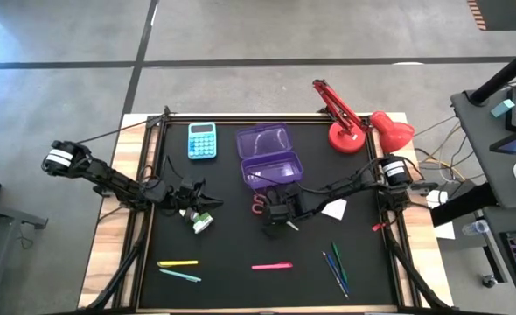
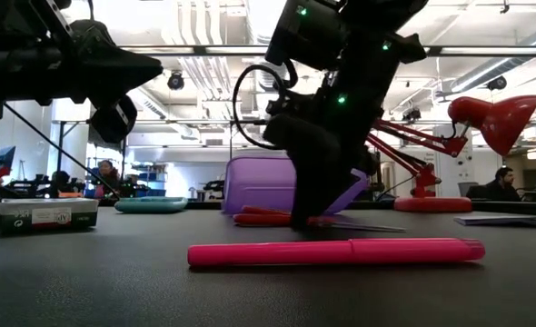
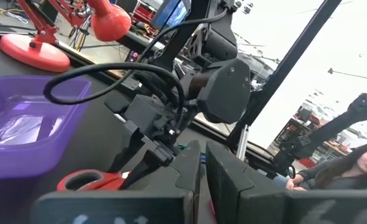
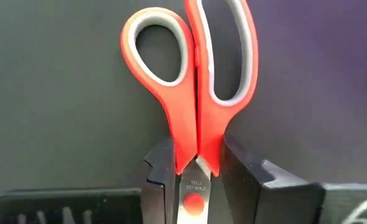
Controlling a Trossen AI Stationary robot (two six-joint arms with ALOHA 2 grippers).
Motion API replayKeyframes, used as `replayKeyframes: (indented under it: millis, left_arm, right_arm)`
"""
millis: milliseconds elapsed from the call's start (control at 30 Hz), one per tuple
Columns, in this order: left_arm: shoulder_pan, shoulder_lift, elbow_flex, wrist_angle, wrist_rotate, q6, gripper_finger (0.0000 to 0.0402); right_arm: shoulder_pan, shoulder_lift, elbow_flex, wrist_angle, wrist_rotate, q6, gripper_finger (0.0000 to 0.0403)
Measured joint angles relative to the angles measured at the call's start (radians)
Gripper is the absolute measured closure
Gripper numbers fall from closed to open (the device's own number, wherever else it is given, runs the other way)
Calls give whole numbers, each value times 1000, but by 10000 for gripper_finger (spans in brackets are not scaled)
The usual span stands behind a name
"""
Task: Pack school essentials
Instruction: Put the red scissors into the violet supply box
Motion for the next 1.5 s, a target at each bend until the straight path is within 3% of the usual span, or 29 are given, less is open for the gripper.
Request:
replayKeyframes:
  millis: [267, 400, 500, 567, 800, 1000, 1500]
  left_arm:
    - [0, -1, 0, 1, 4, -1, 393]
    - [0, -1, 0, 2, 4, -1, 393]
    - [0, -1, 0, 2, 4, -4, 393]
    - [0, -1, 0, 2, 4, -5, 393]
    - [0, 0, 0, -9, 4, -5, 393]
    - [0, 0, 0, -10, 4, -5, 393]
    - [0, 0, 0, -12, 4, 0, 393]
  right_arm:
    - [18, -173, 5, 7, -98, -70, 318]
    - [-12, -258, 13, 22, -18, -170, 318]
    - [-76, -301, 14, 21, 85, -243, 318]
    - [-134, -310, 14, 21, 97, -284, 318]
    - [-346, -295, 13, 40, 16, -439, 318]
    - [-455, -261, 14, 76, -34, -580, 318]
    - [-478, -108, 14, 95, -144, -654, 317]
